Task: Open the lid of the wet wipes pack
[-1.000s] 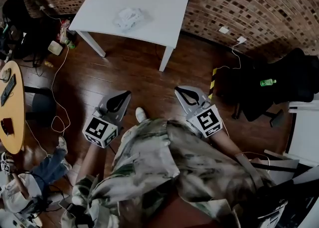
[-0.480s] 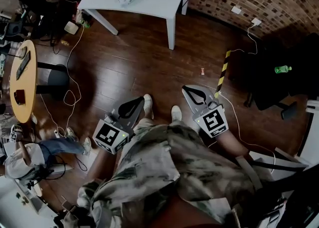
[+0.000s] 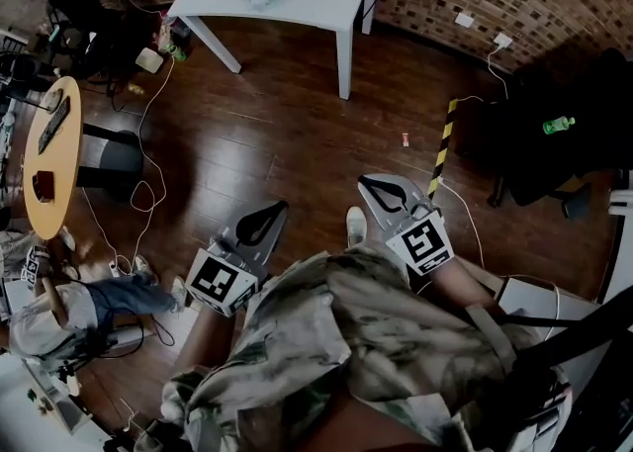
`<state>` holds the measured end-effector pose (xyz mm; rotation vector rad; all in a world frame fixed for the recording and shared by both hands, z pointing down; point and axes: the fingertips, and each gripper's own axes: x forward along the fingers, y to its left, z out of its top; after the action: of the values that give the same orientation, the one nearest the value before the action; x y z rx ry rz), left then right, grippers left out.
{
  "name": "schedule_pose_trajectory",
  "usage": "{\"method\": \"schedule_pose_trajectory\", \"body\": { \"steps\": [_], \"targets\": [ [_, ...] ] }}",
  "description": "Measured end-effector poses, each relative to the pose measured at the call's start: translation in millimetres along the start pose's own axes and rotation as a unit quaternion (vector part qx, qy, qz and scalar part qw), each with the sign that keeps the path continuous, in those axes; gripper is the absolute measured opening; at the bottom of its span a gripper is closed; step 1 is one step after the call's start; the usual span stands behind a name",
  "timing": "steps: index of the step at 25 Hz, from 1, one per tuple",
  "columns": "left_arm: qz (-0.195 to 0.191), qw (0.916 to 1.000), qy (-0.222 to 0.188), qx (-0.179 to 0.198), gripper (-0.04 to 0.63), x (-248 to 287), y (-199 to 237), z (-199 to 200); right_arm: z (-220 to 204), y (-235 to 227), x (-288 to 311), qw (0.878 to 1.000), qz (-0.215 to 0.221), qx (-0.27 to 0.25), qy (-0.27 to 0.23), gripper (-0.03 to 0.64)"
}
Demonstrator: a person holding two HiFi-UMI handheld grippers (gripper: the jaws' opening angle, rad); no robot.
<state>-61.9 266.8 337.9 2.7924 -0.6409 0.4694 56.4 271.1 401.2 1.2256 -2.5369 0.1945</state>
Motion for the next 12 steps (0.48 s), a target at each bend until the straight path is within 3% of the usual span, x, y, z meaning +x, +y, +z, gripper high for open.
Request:
{"method": "schedule_pose_trajectory", "body": {
  "steps": [8,12],
  "targets": [
    [0.012,0.9997,-0.019,0.004,0.003,-140,-15,-63,32,147,2,1.0,0.023,0.004,-0.013,0.008],
    [-0.011,0.9993,-0.031,-0.017,0.003,-195,-37,-90,36,212,-12,1.0,0.002,0.016,-0.014,0.008]
  ]
}}
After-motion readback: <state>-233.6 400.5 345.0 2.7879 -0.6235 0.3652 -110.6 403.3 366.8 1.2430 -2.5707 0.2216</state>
